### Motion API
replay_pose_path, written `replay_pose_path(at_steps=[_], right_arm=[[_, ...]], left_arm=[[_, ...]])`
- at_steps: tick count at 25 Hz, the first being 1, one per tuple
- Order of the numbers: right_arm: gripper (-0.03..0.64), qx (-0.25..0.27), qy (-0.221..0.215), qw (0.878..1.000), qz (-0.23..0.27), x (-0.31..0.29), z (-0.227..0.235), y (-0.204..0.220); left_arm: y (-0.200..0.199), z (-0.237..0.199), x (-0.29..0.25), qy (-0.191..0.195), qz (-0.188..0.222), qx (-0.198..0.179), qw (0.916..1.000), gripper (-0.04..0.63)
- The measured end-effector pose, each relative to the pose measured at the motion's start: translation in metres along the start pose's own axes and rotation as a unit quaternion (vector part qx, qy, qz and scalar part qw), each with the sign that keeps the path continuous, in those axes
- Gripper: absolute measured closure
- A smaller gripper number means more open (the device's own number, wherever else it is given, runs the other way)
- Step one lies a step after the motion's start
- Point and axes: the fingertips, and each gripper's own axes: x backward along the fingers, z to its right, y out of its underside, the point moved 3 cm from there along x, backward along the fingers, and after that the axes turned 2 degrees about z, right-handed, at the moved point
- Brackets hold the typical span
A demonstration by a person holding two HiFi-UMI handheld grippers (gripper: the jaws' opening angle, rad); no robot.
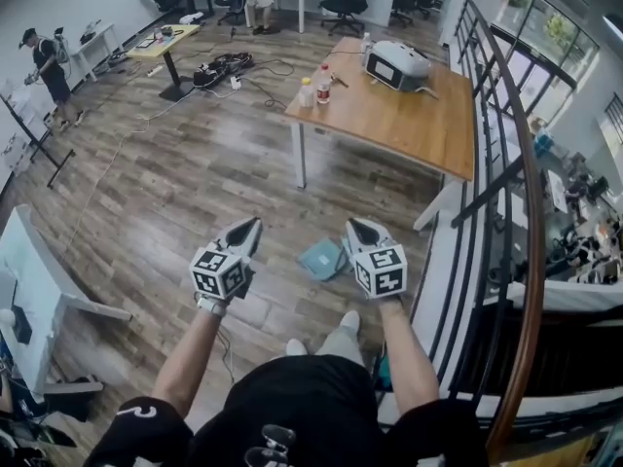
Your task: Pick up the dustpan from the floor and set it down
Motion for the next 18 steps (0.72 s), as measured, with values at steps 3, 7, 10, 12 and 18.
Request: replay_pose_path(at_steps=[3,7,10,12,18], right_arm=[[0.621,-0.003,-0.002,1.000,-0.001,-0.001,-0.001,-0.001],[0.621,-0.009,-0.003,1.000,0.004,-0.005,-0.002,-0.004],[0.621,-0.011,-0.003,1.000,0.001,-0.008,0.002,-0.004],[0.621,-0.012,-0.003,1.000,-0.002,-0.008,0.003,-0.003],[0.621,-0.014,-0.002,1.000,-0.009,-0.012,0.004,-0.004]], left_arm=[[-0.002,0.000,0.001,0.001,-0.002,-0.003,1.0000,0.597],[-0.007,-0.003,0.001,0.002,0.001,-0.006,1.0000,0.597],[-0.012,-0.003,-0.002,0.001,0.003,-0.006,1.0000,0.597],[-0.014,-0.001,-0.004,0.002,0.002,-0.009,1.0000,0.597],[-0.020,0.000,-0.010,0.006,0.001,-0.011,0.9999,0.597]])
